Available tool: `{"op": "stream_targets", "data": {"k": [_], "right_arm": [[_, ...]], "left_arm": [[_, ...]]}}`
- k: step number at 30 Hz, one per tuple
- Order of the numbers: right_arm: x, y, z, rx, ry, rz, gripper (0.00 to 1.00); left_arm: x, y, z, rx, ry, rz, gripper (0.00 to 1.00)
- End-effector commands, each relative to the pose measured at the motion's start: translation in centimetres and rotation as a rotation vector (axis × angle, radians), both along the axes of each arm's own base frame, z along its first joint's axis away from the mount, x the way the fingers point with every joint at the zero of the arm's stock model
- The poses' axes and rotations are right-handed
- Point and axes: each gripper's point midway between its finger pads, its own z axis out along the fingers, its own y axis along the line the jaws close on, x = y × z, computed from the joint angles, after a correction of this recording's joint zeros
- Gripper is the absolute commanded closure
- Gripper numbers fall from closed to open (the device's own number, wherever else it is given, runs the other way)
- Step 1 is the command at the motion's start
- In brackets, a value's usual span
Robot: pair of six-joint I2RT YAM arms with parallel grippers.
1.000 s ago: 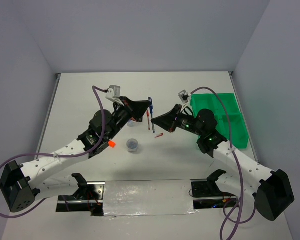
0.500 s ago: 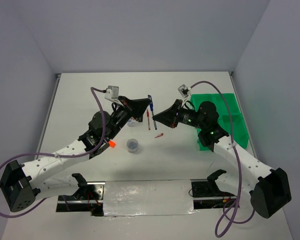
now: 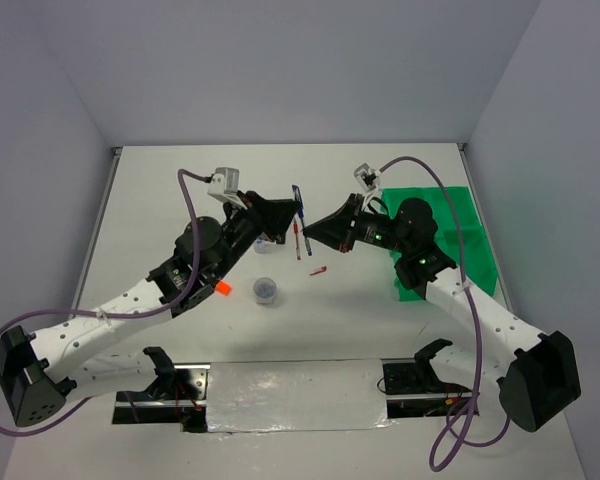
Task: Sort the stationery into containers
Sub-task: Close the pen cap on the pen, then place the pen in the storage box.
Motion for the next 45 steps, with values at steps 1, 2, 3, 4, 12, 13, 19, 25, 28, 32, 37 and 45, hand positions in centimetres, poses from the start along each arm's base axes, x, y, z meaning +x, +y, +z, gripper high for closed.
{"op": "stream_targets", "data": {"k": [1, 2, 3, 4, 12, 13, 19, 25, 28, 32, 37, 45], "right_arm": [[2.3, -0.6, 6.8, 0.138, -0.224, -0.127, 1.00], [2.6, -0.5, 5.5, 0.125, -0.196, -0.135, 1.00], [2.9, -0.4, 4.9, 0.116, -0.175, -0.139, 1.00], [3.6, -0.4, 4.0, 0.100, -0.157, -0.160, 1.00], [8.4, -9.8, -3.0, -0.130, 0.073, -0.666, 1.00], [9.1, -12.7, -4.6, -0.185, 0.122, -0.796, 1.00], [6.8, -25.6, -13.8, -0.413, 0.382, -1.290, 1.00], [5.0, -31.1, -16.6, -0.497, 0.493, -1.444, 1.00], [4.8, -30.6, -17.6, -0.490, 0.504, -1.404, 1.00], [4.8, -30.6, -19.4, -0.515, 0.548, -1.400, 1.00], [5.1, -29.6, -20.2, -0.496, 0.574, -1.353, 1.00], [5.6, -28.4, -20.5, -0.470, 0.577, -1.283, 0.80]], "left_arm": [[-1.4, -0.3, -4.9, 0.216, 0.143, -0.032, 0.55], [-1.0, 0.3, -2.9, 0.190, 0.121, 0.005, 0.34], [-0.9, 0.7, -2.0, 0.182, 0.115, 0.024, 0.26], [-1.0, 1.2, -1.4, 0.189, 0.110, 0.040, 0.16], [-1.8, 9.0, 1.2, 0.290, 0.157, 0.281, 0.01], [-2.1, 10.2, 0.8, 0.319, 0.178, 0.313, 0.01], [-4.1, 14.7, -5.7, 0.514, 0.293, 0.394, 0.01], [-5.2, 14.4, -9.9, 0.614, 0.362, 0.322, 0.01], [-5.5, 14.6, -11.7, 0.657, 0.386, 0.312, 0.01], [-5.8, 13.3, -12.3, 0.637, 0.380, 0.245, 0.01], [-5.8, 12.6, -12.6, 0.629, 0.375, 0.214, 0.01], [-5.7, 11.8, -12.6, 0.627, 0.365, 0.183, 0.01]]}}
